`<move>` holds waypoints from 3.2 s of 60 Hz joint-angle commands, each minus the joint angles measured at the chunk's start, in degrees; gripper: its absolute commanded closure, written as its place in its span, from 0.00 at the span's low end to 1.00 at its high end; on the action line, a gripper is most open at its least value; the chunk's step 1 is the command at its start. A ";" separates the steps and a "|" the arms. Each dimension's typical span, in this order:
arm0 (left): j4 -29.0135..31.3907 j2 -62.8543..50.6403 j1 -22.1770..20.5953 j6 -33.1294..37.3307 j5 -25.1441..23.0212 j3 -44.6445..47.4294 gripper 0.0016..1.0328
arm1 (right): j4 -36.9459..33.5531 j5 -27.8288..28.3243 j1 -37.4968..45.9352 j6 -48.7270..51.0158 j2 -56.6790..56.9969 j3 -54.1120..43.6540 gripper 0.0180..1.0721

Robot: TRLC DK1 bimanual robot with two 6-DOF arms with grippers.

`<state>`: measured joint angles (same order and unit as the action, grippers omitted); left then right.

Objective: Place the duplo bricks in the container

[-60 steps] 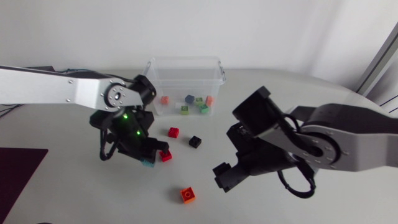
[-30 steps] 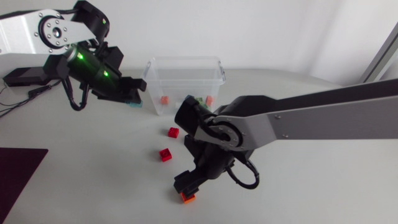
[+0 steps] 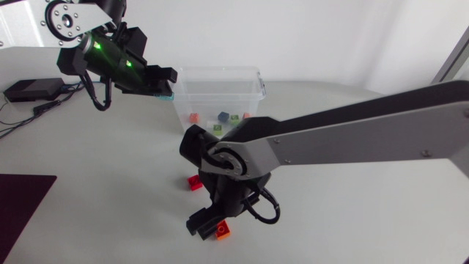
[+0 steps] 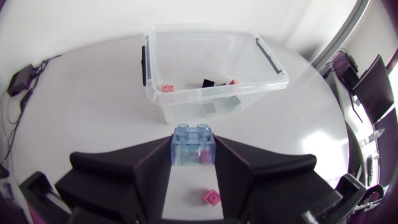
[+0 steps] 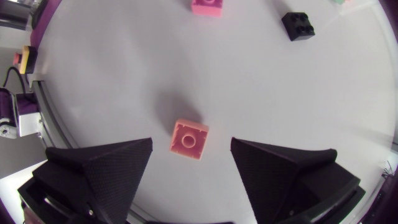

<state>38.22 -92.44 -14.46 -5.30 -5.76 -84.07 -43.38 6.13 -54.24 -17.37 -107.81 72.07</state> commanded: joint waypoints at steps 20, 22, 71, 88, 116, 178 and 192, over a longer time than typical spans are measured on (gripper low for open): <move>-4.91 -4.76 -0.13 0.38 -0.39 -5.49 0.69 | -1.98 0.02 -1.31 -2.59 -4.87 1.75 0.25; -5.26 -5.20 -0.13 0.29 -0.48 -5.84 0.69 | -1.71 -0.07 -1.31 -2.59 -4.95 1.58 0.29; -14.49 -17.33 -1.19 -1.73 -0.04 -12.61 0.67 | 2.68 -2.26 -0.52 -1.00 2.34 -1.06 0.72; -22.84 -20.32 -2.50 -2.43 4.97 -12.61 0.29 | 3.21 -2.35 6.69 3.21 13.33 -2.38 0.72; -30.31 -0.19 -3.21 6.18 4.35 9.54 0.11 | 14.37 -2.70 22.33 11.30 21.59 1.84 0.72; -24.51 0.69 -11.56 25.25 -3.38 34.68 0.11 | 36.70 0.55 28.13 15.43 1.11 18.19 0.72; -24.51 0.60 -11.29 27.10 -3.29 36.96 0.11 | 35.99 0.20 27.52 15.70 -3.64 25.92 0.72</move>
<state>13.82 -90.83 -25.69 19.94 -8.75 -49.17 -7.49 6.57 -26.52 -2.68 -109.27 94.61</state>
